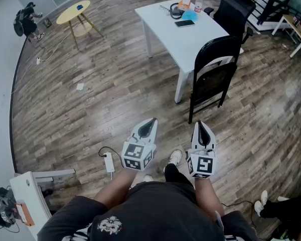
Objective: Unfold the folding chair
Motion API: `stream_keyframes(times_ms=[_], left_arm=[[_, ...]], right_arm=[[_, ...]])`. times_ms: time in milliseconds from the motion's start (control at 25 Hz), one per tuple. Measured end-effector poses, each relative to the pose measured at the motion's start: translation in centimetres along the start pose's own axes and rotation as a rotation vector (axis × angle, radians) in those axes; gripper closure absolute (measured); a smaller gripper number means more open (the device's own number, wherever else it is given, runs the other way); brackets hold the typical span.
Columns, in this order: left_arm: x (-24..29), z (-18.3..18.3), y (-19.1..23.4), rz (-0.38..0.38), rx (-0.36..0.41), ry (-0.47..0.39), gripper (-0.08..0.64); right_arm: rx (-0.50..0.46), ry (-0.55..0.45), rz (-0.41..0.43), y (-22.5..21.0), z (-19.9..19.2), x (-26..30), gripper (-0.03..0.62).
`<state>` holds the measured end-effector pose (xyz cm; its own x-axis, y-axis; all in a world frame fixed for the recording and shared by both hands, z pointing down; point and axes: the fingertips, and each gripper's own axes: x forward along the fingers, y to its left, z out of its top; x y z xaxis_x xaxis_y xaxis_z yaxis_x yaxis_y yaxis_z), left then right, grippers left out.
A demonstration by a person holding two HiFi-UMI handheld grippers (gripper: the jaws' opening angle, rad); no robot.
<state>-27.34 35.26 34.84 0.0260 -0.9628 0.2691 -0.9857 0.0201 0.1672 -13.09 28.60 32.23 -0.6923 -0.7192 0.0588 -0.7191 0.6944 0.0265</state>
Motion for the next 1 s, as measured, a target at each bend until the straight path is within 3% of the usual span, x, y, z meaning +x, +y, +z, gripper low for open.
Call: stream_keyframes(times_ms=[520, 1000], left_arm=[[13.8, 6.1, -0.3, 0.011, 0.009, -0.011, 0.554], [26.4, 9.4, -1.6, -0.151, 0.034, 0.006, 0.554]], right_arm=[[0.017, 0.027, -0.019, -10.5, 0.2, 9.8, 0.577], [0.011, 0.086, -0.11, -15.9, -1.4, 17.5, 0.577]])
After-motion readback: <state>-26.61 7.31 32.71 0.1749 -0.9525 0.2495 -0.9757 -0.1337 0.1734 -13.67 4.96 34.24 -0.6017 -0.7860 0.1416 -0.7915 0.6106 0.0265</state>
